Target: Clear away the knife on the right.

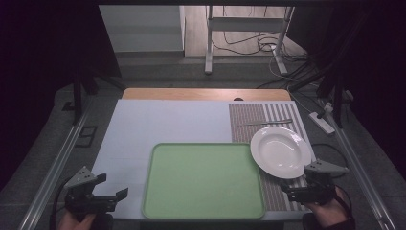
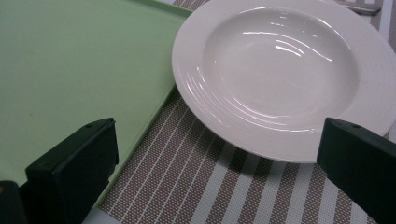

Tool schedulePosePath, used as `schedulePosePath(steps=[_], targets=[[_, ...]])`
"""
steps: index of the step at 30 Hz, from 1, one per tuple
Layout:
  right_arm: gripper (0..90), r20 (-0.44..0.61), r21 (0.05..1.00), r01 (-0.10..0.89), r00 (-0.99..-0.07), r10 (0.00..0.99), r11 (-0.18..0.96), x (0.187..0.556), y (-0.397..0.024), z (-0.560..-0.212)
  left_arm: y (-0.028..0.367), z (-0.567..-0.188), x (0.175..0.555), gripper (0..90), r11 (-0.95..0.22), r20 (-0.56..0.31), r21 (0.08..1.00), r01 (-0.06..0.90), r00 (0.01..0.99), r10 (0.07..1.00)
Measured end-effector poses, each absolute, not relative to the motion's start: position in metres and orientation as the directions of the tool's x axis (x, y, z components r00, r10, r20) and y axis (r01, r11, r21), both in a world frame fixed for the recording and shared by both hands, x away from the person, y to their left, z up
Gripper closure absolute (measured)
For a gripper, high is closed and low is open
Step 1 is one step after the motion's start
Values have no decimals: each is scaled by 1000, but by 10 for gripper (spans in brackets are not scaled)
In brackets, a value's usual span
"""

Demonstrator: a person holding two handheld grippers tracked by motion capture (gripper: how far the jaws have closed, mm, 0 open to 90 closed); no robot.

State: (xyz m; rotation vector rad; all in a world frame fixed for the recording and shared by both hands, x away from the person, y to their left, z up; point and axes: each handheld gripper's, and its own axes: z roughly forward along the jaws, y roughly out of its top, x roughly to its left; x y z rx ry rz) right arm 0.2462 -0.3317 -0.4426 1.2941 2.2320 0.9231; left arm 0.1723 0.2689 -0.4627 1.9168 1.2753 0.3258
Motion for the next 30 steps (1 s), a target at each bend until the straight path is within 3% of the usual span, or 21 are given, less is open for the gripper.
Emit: schedulePosePath(steps=[18, 30], targets=[[0, 10, 687, 637, -488, 873, 349, 250, -332, -444, 269, -463, 172, 28, -175, -205, 733, 657, 459, 865], [0, -5, 660, 632, -537, 844, 406, 251, -327, -445, 269, -463, 172, 28, -174, -205, 733, 658, 458, 865]])
